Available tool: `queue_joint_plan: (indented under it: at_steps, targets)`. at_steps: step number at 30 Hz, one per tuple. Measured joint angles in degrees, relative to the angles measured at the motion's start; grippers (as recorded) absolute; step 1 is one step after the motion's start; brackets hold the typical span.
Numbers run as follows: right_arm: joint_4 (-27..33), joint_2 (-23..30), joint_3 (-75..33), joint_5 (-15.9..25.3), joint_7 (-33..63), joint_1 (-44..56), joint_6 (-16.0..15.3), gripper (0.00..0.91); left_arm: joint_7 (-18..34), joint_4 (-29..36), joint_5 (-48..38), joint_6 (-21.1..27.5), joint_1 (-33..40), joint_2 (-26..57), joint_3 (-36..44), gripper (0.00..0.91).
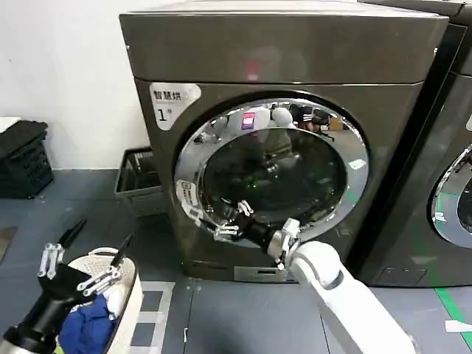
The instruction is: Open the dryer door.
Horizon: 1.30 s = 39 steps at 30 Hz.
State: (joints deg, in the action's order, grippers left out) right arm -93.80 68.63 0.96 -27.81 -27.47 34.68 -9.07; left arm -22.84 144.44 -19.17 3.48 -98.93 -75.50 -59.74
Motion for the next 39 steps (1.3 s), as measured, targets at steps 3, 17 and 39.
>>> queue_joint_plan:
  at_steps: [3, 17, 39]
  targets:
    - [1.24, 0.82, 0.65, 0.0, -0.1, -1.53, -0.01, 0.907, -0.05, 0.33, 0.0, 0.01, -0.38, -0.34, -0.04, 0.907]
    - [5.59, 3.39, 4.01, -0.15, -0.69, -5.79, 0.24, 0.907, 0.27, 0.65, 1.14, 1.11, -0.25, -1.16, 0.02, 0.907]
    - [5.72, 1.61, 3.84, -2.06, -10.35, -5.95, -1.29, 0.907, 7.35, -1.44, 2.44, 8.16, 1.85, 2.31, -0.47, 0.907]
